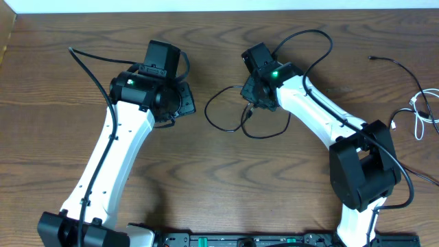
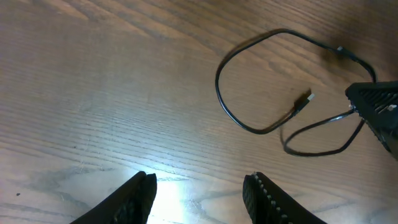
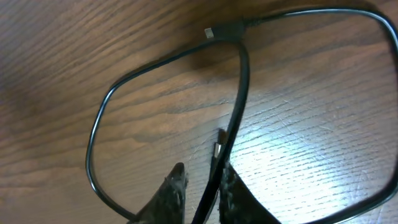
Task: Untangle cables
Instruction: 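Drag the black USB cable rightward with the right gripper to the right edge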
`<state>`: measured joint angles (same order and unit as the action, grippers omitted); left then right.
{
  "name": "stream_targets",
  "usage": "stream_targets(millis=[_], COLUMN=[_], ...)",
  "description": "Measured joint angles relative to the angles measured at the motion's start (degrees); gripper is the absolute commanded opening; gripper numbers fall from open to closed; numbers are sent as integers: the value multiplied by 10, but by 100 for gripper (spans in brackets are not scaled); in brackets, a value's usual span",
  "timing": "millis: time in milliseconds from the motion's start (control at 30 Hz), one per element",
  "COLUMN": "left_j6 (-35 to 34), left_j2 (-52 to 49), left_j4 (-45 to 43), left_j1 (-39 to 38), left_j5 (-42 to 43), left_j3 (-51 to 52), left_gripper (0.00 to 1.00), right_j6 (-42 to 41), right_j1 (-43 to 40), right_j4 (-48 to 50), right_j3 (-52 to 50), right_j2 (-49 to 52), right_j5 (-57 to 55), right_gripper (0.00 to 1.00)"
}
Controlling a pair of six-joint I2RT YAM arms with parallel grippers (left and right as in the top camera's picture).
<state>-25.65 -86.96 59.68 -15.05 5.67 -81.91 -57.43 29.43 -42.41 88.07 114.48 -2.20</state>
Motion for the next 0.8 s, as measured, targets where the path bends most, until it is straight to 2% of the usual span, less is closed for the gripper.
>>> stream_targets(millis=[267,567,700,800], left_j6=[0,0,0,0], left_j2=[0,0,0,0], left_j4=[0,0,0,0], left_j1=[0,0,0,0], left_j5=[0,0,0,0], left_j3=[0,0,0,0], left_gripper=[51,51,51,51], right_j6=[-1,13,51,111], right_j1=[0,0,0,0], right_j4=[-4,-20,-27,-41], right_j3=[-1,-1,-2,-2], right_j2=[0,0,0,0], right_j5=[0,0,0,0], right_gripper=[1,1,1,1])
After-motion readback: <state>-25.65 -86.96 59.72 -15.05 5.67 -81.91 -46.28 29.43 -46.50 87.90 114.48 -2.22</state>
